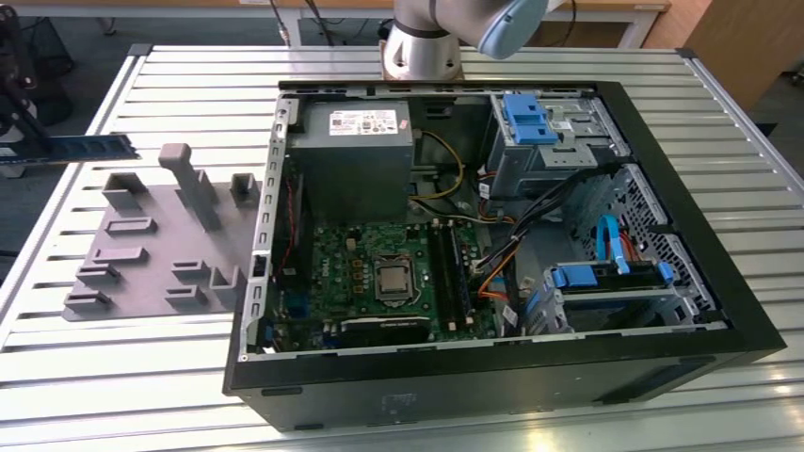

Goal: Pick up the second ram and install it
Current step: 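Pick up the second ram and move it above second insertion slot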

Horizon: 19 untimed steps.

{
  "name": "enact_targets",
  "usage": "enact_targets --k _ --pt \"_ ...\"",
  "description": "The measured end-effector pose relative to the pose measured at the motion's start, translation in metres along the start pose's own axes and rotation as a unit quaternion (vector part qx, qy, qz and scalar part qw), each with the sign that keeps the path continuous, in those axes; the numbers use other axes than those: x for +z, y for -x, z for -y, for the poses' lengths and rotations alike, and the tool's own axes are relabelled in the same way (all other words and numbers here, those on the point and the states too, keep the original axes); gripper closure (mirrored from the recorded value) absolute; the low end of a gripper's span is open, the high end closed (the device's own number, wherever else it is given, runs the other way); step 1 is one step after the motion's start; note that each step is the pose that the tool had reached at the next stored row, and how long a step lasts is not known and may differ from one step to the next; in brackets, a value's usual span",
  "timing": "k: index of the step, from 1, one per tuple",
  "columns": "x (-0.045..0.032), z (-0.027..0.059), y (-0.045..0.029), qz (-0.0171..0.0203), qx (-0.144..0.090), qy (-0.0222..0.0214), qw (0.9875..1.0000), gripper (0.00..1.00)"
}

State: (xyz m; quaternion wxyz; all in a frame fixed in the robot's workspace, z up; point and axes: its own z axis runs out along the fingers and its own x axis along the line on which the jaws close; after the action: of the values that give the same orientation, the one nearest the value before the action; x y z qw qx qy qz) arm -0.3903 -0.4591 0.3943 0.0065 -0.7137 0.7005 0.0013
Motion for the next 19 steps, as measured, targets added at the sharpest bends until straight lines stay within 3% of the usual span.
enact_targets --k 19 --pt "0.0 0.0088 -0.0002 0.0 0.0 0.0001 1.0 0.86"
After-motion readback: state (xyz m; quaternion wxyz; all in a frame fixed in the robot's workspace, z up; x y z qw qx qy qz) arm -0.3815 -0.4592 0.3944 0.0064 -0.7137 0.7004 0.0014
